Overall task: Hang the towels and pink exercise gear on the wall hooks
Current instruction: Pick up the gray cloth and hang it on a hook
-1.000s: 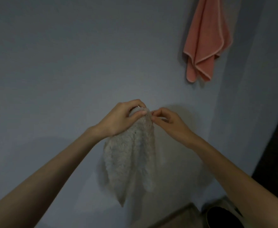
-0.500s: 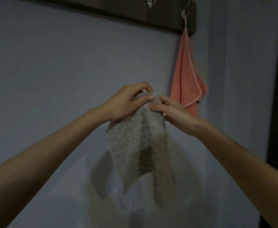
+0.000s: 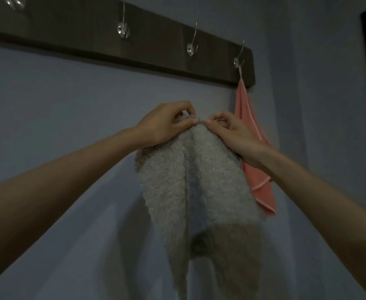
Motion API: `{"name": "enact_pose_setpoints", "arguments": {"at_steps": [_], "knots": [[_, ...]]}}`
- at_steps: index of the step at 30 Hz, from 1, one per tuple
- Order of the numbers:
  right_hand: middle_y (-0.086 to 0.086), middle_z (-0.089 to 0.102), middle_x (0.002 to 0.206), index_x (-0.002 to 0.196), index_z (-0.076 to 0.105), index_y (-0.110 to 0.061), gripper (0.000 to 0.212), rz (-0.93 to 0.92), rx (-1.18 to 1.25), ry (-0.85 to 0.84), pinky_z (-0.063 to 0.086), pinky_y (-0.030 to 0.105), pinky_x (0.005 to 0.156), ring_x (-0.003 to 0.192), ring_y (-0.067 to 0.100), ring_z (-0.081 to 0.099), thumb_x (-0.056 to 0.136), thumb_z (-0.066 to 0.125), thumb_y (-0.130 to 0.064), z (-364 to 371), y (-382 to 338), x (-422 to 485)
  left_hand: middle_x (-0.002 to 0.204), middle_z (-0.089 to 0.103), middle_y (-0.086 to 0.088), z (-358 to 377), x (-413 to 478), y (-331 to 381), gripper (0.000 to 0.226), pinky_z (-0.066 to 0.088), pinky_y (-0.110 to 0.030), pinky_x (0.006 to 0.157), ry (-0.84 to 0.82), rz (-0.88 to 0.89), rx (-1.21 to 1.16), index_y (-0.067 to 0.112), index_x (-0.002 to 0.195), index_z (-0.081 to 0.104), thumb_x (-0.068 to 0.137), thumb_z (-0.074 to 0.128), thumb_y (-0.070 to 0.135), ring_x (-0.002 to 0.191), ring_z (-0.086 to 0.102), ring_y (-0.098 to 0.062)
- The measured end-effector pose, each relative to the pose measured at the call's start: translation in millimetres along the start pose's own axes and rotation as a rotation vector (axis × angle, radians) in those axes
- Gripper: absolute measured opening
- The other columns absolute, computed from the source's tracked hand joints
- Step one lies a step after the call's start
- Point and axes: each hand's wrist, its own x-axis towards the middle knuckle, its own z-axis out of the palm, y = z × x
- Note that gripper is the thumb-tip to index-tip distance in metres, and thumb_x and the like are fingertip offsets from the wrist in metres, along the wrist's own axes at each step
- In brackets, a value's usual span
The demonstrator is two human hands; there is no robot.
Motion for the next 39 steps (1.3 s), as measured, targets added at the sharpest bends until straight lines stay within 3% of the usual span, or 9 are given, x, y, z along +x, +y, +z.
{"name": "enact_pose_setpoints", "arguments": {"at_steps": [2,6,12,15,20,24,27,30,39], "knots": [[0.005,0.062,0.085,0.093,0.055,-0.023,0.006,-0.093,-0.022,0.018,0.047,0.021,0.071,0.078,0.009,0.059,0.090,0.060,-0.024,-6.7,9.4,28.7,0.068,0.054,0.011,3.1,21.5,-15.8,0.015,0.036,-0.027,0.059,0.049,0.000,0.008,0.025,0.092,0.060,0.089,0.058,0.040,0.060,0.048,-0.001],[0.002,0.065,0.083,0.091,0.058,-0.019,0.009,-0.242,-0.036,0.090,0.049,0.016,0.070,0.077,0.006,0.061,0.086,0.066,-0.018,-19.9,13.1,87.9,0.085,0.061,0.010,6.2,62.8,-42.8,0.015,0.042,-0.026,0.068,0.226,-0.037,0.012,0.025,0.094,0.062,0.089,0.058,0.039,0.075,0.054,-0.005],[-0.004,0.067,0.091,0.088,0.064,-0.017,0.009,-0.494,-0.082,0.304,0.046,0.013,0.077,0.087,0.006,0.062,0.082,0.070,-0.017,-28.3,7.4,184.7,0.089,0.060,0.010,-7.9,133.0,-74.3,0.013,0.040,-0.009,0.070,0.399,0.033,0.057,0.017,0.100,0.062,0.089,0.062,0.024,0.078,0.053,0.005],[-0.008,0.066,0.083,0.084,0.069,-0.016,0.007,-0.572,-0.106,0.415,0.047,0.015,0.079,0.084,0.005,0.062,0.078,0.072,-0.018,-31.9,-2.4,226.7,0.087,0.061,0.008,-16.9,165.6,-85.6,0.015,0.045,-0.020,0.071,0.510,0.079,0.129,0.019,0.098,0.061,0.087,0.064,0.027,0.081,0.058,-0.007],[-0.007,0.064,0.084,0.081,0.067,-0.022,0.004,-0.565,-0.129,0.526,0.046,0.019,0.075,0.085,0.007,0.059,0.080,0.071,-0.021,-37.3,-11.5,278.9,0.100,0.065,0.006,-16.9,206.9,-97.8,0.018,0.048,-0.036,0.074,0.597,0.025,0.321,0.028,0.102,0.056,0.089,0.055,0.040,0.092,0.058,-0.020],[-0.007,0.063,0.088,0.085,0.067,-0.020,0.005,-0.549,-0.192,0.580,0.045,0.020,0.074,0.085,0.006,0.057,0.082,0.069,-0.023,-41.8,-4.8,303.9,0.103,0.066,0.003,-9.6,224.5,-104.0,0.020,0.038,-0.032,0.068,0.611,0.006,0.441,0.027,0.106,0.053,0.093,0.048,0.041,0.095,0.059,-0.023],[-0.008,0.060,0.086,0.089,0.067,-0.013,0.007,-0.576,-0.167,0.564,0.039,0.003,0.065,0.079,0.000,0.052,0.084,0.067,-0.017,-39.1,5.2,311.4,0.098,0.065,-0.002,-5.8,225.6,-109.9,0.020,0.032,-0.032,0.064,0.616,0.033,0.531,0.024,0.108,0.050,0.095,0.044,0.038,0.091,0.059,-0.028],[-0.013,0.058,0.078,0.087,0.067,-0.010,0.005,-0.630,-0.136,0.560,0.035,-0.002,0.062,0.070,-0.013,0.049,0.084,0.066,-0.013,-36.0,16.2,310.5,0.088,0.058,0.004,-0.3,221.9,-112.3,0.018,0.034,-0.033,0.061,0.638,0.091,0.613,0.021,0.106,0.049,0.096,0.042,0.035,0.084,0.058,-0.026],[-0.014,0.066,0.084,0.091,0.071,-0.014,0.015,-0.538,0.023,0.419,0.048,0.014,0.076,0.078,-0.007,0.059,0.089,0.061,-0.025,-39.5,22.6,293.1,0.103,0.061,0.001,3.3,212.4,-113.1,0.028,0.035,-0.029,0.071,0.593,-0.014,0.546,0.024,0.102,0.066,0.096,0.041,0.034,0.096,0.056,-0.020]]}}
